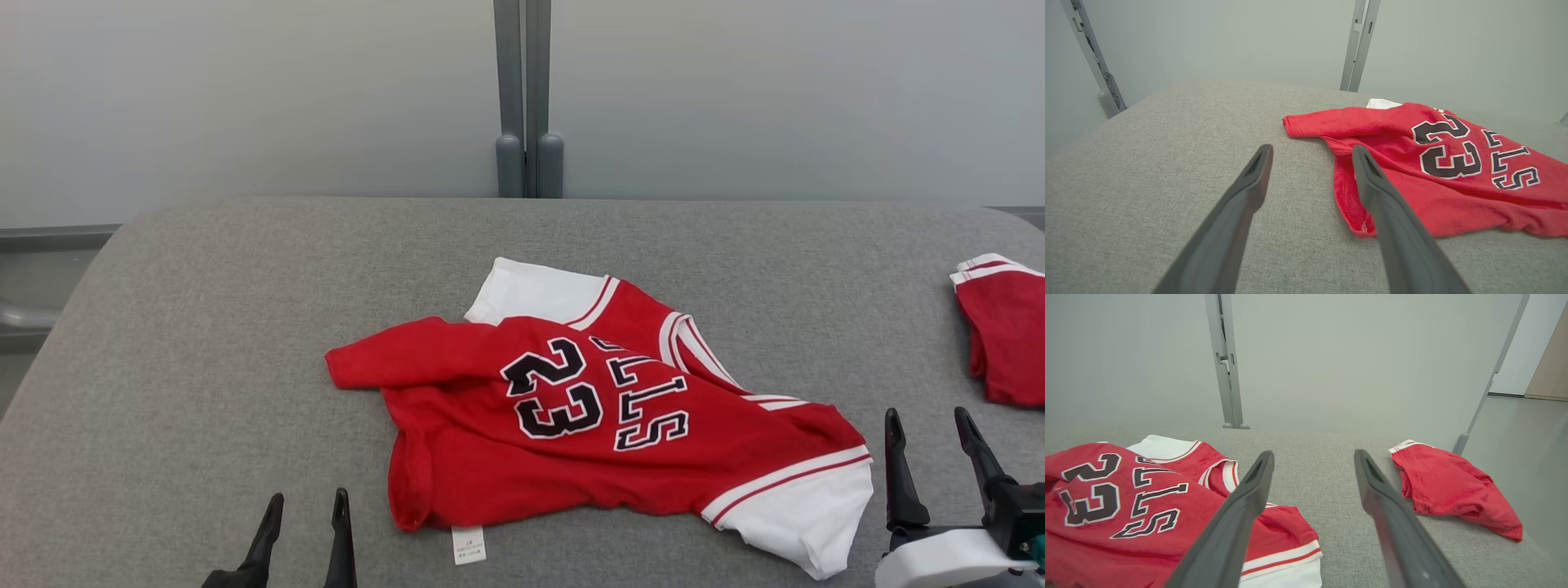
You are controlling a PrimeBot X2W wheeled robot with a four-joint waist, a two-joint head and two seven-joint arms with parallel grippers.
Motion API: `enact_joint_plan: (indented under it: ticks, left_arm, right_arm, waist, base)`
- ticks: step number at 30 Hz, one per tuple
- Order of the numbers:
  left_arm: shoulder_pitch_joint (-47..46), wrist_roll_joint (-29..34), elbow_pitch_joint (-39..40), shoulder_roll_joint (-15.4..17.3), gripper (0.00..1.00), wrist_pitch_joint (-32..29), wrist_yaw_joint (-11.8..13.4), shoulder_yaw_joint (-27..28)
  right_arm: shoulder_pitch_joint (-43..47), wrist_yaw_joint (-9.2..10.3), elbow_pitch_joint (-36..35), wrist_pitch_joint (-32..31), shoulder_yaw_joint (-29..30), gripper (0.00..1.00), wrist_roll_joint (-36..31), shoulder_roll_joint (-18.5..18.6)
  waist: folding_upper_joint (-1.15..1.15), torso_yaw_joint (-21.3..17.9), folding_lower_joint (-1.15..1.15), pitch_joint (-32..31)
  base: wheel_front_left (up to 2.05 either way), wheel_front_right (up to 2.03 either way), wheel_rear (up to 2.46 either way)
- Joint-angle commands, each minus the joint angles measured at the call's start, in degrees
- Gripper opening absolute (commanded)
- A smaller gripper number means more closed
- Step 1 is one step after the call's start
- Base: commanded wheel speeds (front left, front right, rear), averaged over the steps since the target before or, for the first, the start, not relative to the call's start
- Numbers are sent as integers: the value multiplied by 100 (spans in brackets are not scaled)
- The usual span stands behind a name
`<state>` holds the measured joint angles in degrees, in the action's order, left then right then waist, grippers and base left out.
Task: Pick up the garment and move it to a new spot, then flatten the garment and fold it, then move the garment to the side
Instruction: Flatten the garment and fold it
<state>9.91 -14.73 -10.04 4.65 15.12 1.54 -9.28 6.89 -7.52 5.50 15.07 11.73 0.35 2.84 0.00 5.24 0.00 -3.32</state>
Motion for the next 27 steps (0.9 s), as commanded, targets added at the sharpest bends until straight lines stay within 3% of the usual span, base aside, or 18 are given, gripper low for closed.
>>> enact_joint_plan:
  ticks: [1, 16, 27]
  left_arm:
    - [-67, 71, 45, -13, 100, 3, -55, 60]
    - [-99, 418, 461, -136, 100, 3, -251, 163]
    - [-114, 506, 350, -161, 100, 2, -359, 100]
  right_arm:
    - [59, 6, 22, 15, -24, 100, 6, 14]
    - [109, 6, 109, 14, -182, 100, 60, 14]
    - [46, 6, 151, 14, -300, 100, 88, 14]
  waist:
    - [0, -6, 0, -2]
    - [0, -35, 0, 9]
    - [0, -133, 0, 88]
  base:
    - [0, 0, 0]
    - [0, 0, 0]
    - [0, 0, 0]
